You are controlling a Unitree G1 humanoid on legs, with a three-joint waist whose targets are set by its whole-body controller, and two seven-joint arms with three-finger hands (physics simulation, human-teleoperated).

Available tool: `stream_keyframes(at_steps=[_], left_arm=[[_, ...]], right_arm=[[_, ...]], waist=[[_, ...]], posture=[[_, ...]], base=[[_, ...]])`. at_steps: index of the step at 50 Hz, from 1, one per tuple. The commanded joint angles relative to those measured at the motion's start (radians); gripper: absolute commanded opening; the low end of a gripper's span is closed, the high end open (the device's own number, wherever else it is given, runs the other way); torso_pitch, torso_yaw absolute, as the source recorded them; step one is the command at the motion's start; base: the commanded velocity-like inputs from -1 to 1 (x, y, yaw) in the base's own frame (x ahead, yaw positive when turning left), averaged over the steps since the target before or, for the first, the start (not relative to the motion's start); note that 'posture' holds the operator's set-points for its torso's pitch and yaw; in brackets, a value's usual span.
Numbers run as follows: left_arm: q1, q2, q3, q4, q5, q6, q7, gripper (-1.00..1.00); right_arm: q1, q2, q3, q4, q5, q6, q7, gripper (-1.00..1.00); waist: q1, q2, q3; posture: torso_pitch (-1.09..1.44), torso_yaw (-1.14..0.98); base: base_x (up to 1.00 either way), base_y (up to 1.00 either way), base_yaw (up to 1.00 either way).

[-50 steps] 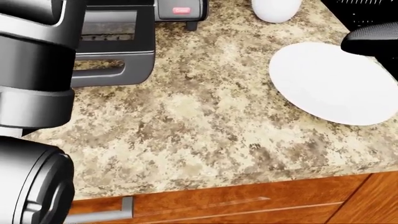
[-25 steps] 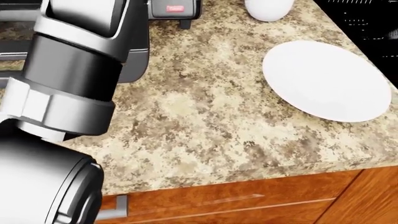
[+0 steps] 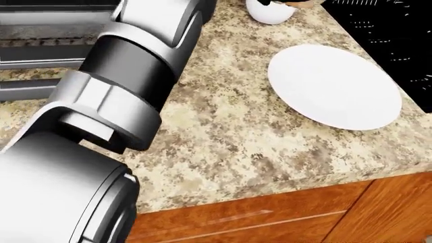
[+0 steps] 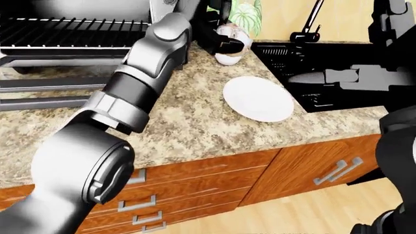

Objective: Pick the scone from the rack and place it on the plate on the counter.

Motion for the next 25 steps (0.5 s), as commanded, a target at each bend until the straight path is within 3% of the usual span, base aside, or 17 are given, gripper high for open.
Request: stream_keyframes(at_steps=[1, 6, 16, 25], left_arm=[[-0.041, -0.002, 0.002, -0.040, -0.007, -0.040, 0.004, -1.00], [-0.039, -0.021, 0.003, -0.011, -0.009, -0.063, 0.007, -1.00], [-0.016, -0.053, 0.005, 0.049, 0.009, -0.126, 0.036, -1.00], [0.010, -0.072, 0.008, 0.078, 0.035, -0.166, 0.066, -1.00]], right_arm=[[-0.018, -0.019, -0.018, -0.007, -0.003, -0.026, -0.008, 1.00], [-0.027, -0.021, -0.004, -0.001, -0.002, -0.033, -0.017, 1.00], [0.016, -0.036, -0.063, -0.030, 0.049, -0.024, -0.023, 1.00], [0.040, -0.048, -0.068, -0.032, 0.076, -0.043, -0.043, 1.00]], waist=[[-0.009, -0.006, -0.029], [-0.053, -0.011, -0.033], [-0.138, -0.022, -0.043], [-0.202, -0.031, -0.052]], posture=[[0.00, -0.30], [0.00, -0.32], [0.00, -0.37], [0.00, -0.42]], base=[[0.00, 0.00, 0.00], [0.00, 0.00, 0.00], [0.00, 0.00, 0.00], [0.00, 0.00, 0.00]])
